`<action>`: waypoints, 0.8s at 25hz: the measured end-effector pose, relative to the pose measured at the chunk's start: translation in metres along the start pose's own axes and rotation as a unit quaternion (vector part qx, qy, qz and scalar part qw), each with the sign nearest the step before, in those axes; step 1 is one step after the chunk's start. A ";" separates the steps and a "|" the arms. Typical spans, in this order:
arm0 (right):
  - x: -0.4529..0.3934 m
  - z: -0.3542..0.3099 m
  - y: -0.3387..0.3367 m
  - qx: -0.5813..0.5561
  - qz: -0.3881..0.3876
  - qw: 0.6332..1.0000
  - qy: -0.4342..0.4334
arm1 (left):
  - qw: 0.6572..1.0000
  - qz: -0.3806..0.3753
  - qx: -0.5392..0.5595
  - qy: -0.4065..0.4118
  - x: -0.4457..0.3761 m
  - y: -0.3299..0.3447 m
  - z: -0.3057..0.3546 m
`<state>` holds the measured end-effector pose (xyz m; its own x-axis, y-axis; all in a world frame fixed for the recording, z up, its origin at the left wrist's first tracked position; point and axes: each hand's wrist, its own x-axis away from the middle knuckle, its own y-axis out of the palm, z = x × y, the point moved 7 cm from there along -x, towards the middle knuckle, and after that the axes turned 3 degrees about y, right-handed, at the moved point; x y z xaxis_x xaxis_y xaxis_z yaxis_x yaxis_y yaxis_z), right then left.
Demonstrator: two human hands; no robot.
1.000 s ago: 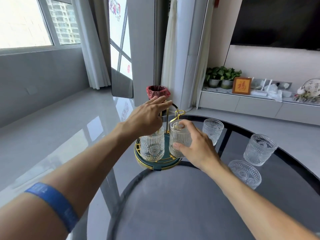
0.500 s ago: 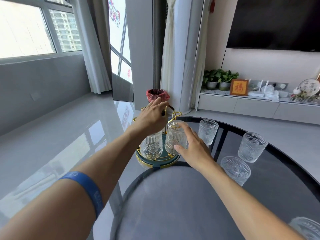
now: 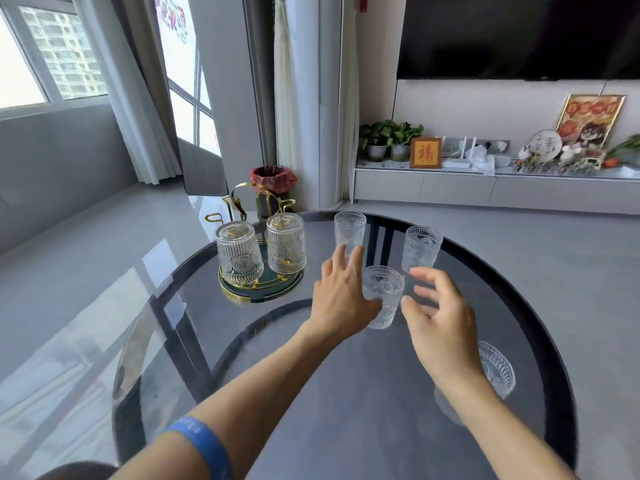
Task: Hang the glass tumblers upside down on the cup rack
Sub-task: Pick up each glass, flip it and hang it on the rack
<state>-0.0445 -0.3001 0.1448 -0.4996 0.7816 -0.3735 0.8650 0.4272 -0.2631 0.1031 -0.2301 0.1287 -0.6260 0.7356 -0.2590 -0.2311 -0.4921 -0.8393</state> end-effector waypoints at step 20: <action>0.006 -0.010 0.068 -0.401 -0.118 0.813 0.406 | 0.929 0.183 0.321 0.029 0.037 -0.092 0.000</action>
<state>0.0117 -0.2622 0.1334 -0.7427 0.5381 0.3987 0.6640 0.5142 0.5429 0.1012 -0.1578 0.1960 -0.7126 0.4799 -0.5118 -0.4195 -0.8761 -0.2375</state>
